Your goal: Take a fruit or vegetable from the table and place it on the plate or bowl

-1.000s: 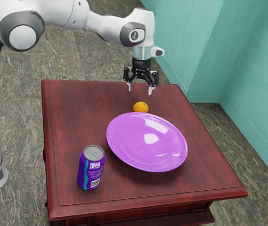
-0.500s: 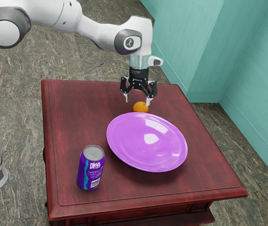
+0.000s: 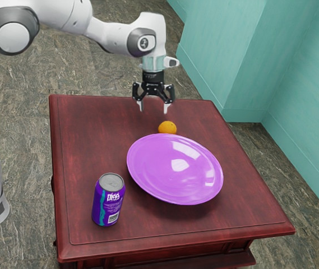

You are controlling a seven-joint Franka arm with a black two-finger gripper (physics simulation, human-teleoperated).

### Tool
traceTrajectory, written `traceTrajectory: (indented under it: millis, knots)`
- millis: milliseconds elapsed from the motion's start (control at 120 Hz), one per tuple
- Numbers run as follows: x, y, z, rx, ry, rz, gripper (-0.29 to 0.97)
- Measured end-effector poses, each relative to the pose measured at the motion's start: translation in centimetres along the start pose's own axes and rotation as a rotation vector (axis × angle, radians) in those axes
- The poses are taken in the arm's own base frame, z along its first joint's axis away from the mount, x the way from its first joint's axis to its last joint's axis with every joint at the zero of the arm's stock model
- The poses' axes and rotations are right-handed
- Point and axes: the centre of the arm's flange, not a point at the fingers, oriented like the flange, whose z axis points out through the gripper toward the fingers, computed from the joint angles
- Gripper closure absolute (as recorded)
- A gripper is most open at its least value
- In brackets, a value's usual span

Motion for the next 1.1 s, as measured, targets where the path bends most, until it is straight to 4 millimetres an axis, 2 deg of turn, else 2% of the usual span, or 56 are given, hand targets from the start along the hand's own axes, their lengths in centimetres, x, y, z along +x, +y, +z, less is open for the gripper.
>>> traceTrajectory:
  millis: [225,425,550,725,933,1100]
  knots:
    - [1.7,-1.6,-1.0,-0.023,0.038,-0.045,0.02]
    - [1.5,-1.2,-1.2,-0.033,0.051,-0.041,0.02]
    - [0.5,0.2,-0.8,-0.035,0.049,-0.011,0.02]
    - [-0.9,3.2,1.9,-0.019,0.039,0.040,0.02]
    - [-4.1,6.9,3.6,-0.032,0.029,0.114,0.02]
    - [-5.4,8.1,4.0,-0.035,0.026,0.144,0.02]
